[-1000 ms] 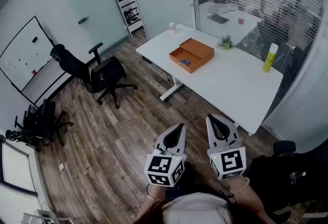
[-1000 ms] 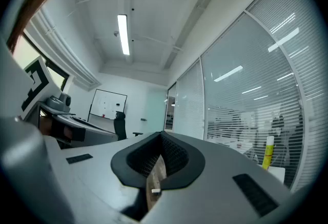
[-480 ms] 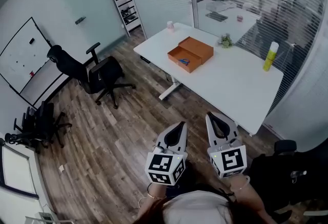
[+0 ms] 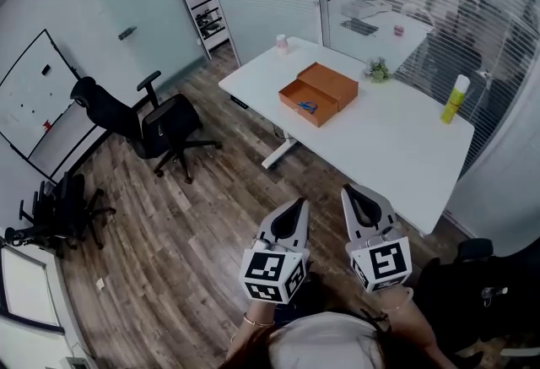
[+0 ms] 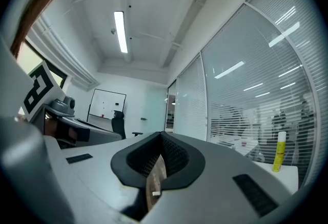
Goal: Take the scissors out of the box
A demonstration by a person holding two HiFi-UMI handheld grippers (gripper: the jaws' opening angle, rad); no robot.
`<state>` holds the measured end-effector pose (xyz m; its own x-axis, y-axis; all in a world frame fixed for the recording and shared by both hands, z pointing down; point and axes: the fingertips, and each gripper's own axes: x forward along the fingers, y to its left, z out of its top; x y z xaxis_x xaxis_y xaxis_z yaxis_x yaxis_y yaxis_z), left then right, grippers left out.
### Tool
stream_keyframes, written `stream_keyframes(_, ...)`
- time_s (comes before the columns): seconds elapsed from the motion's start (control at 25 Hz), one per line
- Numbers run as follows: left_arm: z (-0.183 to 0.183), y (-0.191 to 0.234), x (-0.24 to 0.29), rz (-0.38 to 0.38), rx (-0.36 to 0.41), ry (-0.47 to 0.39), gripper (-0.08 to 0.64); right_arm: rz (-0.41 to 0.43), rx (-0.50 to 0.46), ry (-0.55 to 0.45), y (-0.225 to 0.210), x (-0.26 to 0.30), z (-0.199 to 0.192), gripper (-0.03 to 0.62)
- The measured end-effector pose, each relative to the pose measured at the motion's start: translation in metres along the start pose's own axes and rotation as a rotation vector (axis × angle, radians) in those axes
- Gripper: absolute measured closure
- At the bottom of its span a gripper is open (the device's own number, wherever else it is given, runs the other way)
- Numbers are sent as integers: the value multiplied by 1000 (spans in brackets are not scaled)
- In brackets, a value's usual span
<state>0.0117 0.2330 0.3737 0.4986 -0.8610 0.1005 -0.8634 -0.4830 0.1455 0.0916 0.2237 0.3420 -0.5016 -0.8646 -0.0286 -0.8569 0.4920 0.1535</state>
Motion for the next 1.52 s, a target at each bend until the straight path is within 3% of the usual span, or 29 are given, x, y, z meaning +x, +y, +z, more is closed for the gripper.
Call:
stream_keyframes(0.32,5,37,32,-10,-8,0,541,-37,44,9,-17,47,-9,565)
stream_keyframes(0.88,14,77,75,-74,-2,-4,541,-116,25,8,-36,101,-12,565)
stream_keyframes(1.52,16,107,125,-76,-7,11,541,-109,34,-1,-61,155,-22,565)
